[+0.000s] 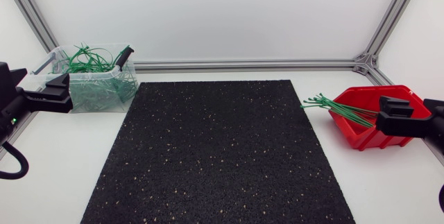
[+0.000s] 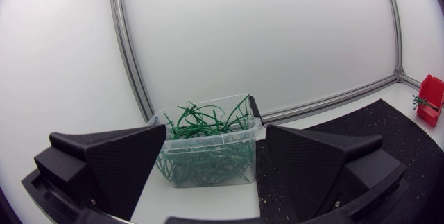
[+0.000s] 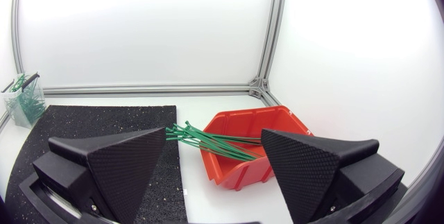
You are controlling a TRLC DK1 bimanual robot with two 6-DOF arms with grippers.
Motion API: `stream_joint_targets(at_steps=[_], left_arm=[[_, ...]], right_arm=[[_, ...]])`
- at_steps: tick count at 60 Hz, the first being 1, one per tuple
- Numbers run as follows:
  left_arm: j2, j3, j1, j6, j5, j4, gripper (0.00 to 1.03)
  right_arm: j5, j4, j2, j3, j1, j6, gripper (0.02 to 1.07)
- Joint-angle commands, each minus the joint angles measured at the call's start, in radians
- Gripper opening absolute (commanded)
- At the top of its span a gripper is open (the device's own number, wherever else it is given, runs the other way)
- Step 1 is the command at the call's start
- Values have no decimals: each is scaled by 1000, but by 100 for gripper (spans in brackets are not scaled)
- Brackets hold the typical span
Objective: Take a green cable tie from the red box, thread the tail through the head to close it, then place it in the transparent bin on the left.
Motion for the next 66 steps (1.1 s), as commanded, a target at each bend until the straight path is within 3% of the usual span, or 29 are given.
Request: stream_joint_targets(at_steps=[1, 19, 53, 66], left_arm=[[-42, -53, -12, -29, 0, 5, 100], [-221, -211, -21, -64, 1, 7, 100], [-557, -387, -83, -171, 6, -144, 100], [-667, -444, -103, -209, 8, -196, 100]], right_arm=[[-9, 33, -63, -56, -11, -29, 102], [-137, 160, -188, -220, -63, -31, 102], [-386, 406, -429, -538, -165, -34, 102], [-389, 410, -433, -543, -166, -35, 102]])
